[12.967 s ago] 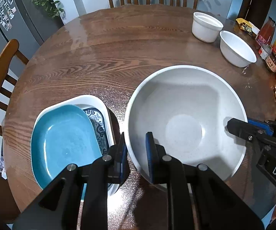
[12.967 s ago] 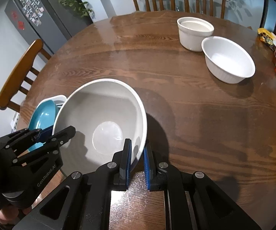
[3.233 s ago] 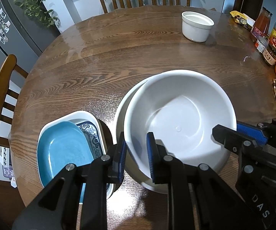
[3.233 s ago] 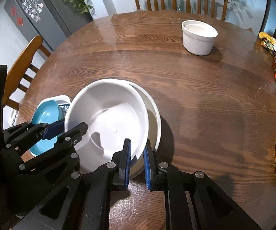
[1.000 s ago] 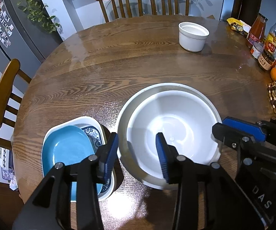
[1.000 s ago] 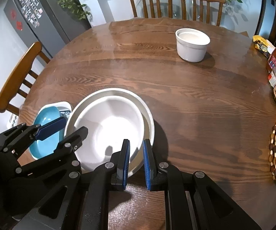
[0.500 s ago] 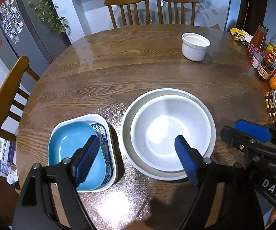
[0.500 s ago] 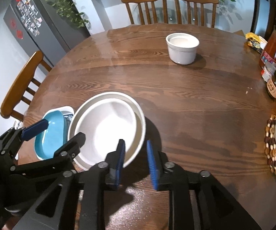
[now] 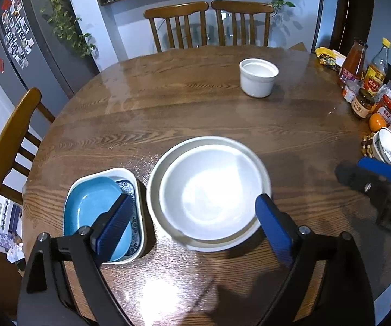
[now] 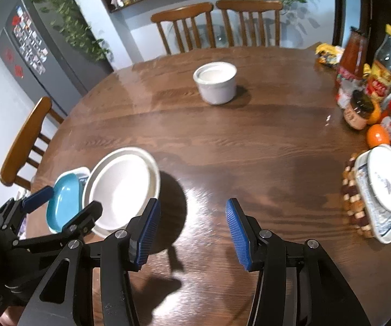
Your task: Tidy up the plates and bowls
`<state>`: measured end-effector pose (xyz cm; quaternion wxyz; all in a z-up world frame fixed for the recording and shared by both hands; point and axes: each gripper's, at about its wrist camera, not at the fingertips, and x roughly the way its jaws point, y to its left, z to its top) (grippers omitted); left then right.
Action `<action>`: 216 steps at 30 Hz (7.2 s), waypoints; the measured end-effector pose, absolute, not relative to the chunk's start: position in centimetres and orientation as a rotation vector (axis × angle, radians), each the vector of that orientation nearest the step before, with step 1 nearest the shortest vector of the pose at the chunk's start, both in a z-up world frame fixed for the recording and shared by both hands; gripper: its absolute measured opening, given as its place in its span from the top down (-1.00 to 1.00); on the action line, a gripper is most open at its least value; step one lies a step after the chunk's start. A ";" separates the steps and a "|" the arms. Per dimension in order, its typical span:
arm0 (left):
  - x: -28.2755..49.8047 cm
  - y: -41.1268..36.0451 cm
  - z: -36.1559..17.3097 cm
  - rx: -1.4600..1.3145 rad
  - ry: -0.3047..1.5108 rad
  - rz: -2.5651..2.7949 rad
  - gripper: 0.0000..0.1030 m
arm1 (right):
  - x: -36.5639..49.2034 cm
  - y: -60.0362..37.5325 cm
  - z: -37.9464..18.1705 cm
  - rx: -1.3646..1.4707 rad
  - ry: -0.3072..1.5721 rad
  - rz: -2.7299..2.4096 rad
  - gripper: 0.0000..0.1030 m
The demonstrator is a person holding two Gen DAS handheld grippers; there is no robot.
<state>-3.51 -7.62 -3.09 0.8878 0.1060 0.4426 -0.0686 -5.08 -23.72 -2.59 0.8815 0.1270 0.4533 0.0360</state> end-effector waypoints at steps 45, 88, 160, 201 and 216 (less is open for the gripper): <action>9.1 -11.1 -2.3 0.145 0.903 -0.004 -0.80 | 16.8 -30.2 -5.6 0.366 1.010 0.051 0.01; 0.3 -19.7 -5.9 0.386 0.979 -0.373 -0.29 | -0.1 -34.5 -11.2 0.477 1.094 0.067 0.77; -4.0 -10.1 -2.0 0.198 0.894 -0.270 0.79 | -4.8 -23.0 -2.9 0.280 0.896 0.202 0.76; 0.5 -4.2 -6.4 0.145 1.060 -0.213 0.76 | 1.0 -16.9 -8.0 0.271 1.088 0.242 0.76; -1.5 -3.4 -3.7 0.178 0.929 -0.164 0.11 | -1.1 -17.6 -4.5 0.242 0.959 0.202 0.76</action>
